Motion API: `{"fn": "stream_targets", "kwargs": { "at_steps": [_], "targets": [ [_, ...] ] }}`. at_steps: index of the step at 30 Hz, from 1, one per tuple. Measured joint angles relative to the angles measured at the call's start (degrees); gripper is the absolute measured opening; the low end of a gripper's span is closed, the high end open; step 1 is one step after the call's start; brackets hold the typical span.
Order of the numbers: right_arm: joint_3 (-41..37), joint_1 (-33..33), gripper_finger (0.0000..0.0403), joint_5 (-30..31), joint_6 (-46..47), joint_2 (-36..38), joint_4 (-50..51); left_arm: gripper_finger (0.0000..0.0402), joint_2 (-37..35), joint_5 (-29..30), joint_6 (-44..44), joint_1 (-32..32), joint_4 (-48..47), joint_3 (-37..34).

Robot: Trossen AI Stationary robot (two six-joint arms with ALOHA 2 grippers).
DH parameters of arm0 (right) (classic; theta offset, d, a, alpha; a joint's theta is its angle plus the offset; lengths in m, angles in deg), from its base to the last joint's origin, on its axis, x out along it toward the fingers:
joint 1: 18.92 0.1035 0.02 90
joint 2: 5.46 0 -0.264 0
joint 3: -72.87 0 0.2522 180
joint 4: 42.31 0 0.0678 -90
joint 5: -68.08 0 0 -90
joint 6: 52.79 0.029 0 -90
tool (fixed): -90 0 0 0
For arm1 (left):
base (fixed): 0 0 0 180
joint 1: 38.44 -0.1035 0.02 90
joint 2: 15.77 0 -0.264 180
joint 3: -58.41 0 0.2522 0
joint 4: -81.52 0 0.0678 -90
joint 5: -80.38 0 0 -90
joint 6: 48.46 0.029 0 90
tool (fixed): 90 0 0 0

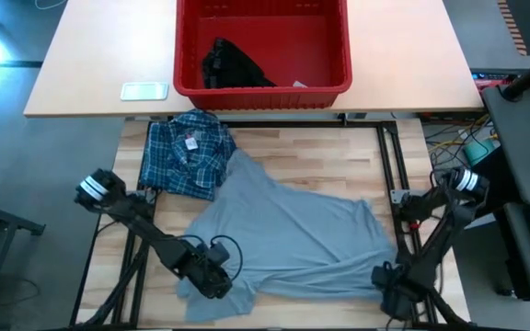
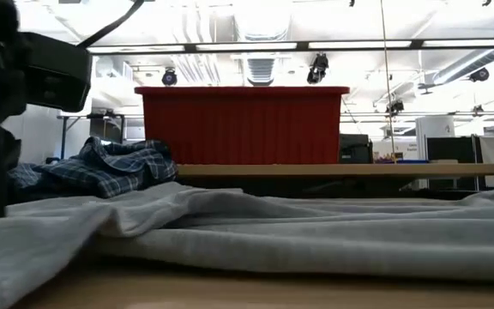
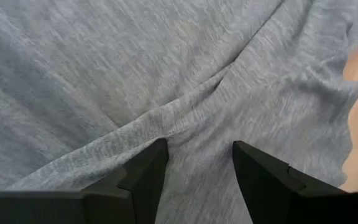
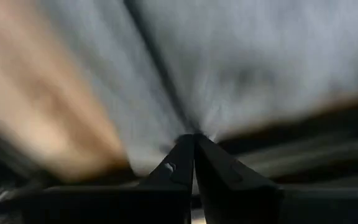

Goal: Fold Laundry from Bin
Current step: Fold the gray shirt

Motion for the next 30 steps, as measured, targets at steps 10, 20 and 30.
{"fn": "stream_targets", "kwargs": {
  "at_steps": [10, 20, 30],
  "targets": [
    [-0.40, 0.54, 0.0008, 18.25, 5.38, 11.37, 3.71, 0.0173, -3.87, -6.63, 2.90, -0.46, -7.90, -0.18],
    [-6.34, 0.38, 0.0008, 19.60, 9.25, 4.83, -12.63, 0.0173, -9.02, -5.88, 2.09, -1.49, -11.12, 2.61],
    [-1.87, 0.34, 0.0008, 19.84, 5.37, 5.00, -7.51, 0.0173, 0.34, -1.53, 26.57, -21.90, 6.08, 10.33]
  ]
}}
